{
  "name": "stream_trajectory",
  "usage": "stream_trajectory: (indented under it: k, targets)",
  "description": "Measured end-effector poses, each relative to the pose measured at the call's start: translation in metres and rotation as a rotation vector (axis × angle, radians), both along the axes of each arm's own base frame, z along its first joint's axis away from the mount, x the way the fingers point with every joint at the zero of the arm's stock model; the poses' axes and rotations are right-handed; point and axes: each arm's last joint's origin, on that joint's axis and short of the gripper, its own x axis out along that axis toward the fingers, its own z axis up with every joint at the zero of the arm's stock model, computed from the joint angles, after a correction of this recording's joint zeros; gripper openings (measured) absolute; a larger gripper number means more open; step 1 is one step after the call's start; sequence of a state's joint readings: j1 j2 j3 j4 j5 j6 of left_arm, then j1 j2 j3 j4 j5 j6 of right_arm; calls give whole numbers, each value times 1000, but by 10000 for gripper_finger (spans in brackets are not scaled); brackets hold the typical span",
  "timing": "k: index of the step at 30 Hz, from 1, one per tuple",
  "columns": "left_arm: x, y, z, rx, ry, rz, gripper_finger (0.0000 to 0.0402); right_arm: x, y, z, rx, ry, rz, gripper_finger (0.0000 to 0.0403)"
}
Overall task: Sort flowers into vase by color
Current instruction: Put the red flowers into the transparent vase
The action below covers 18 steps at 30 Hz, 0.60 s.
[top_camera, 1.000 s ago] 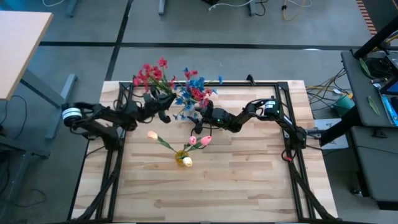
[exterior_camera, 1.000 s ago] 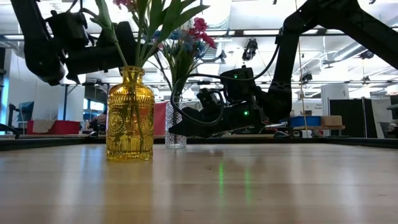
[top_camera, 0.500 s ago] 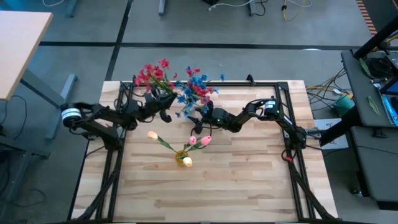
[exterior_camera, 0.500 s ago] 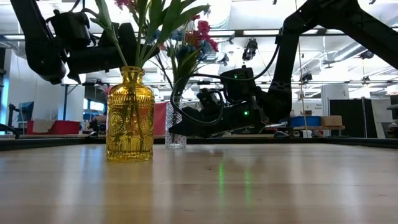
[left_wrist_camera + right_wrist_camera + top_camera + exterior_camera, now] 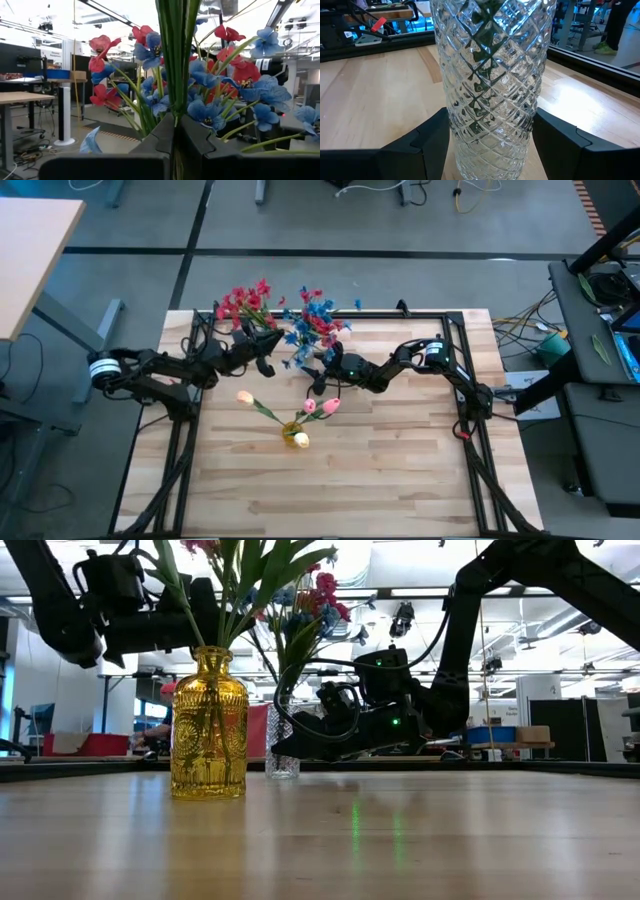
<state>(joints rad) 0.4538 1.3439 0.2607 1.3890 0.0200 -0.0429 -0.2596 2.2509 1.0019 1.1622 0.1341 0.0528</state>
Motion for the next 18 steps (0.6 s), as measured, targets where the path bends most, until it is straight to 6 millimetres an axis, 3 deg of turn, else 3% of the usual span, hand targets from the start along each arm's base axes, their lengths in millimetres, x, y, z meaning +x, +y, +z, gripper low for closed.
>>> stream_trajectory:
  k: [18]
  targets:
    - [-9,-4,16,-19,0,-5,0,0,0,0,0,1,2,235]
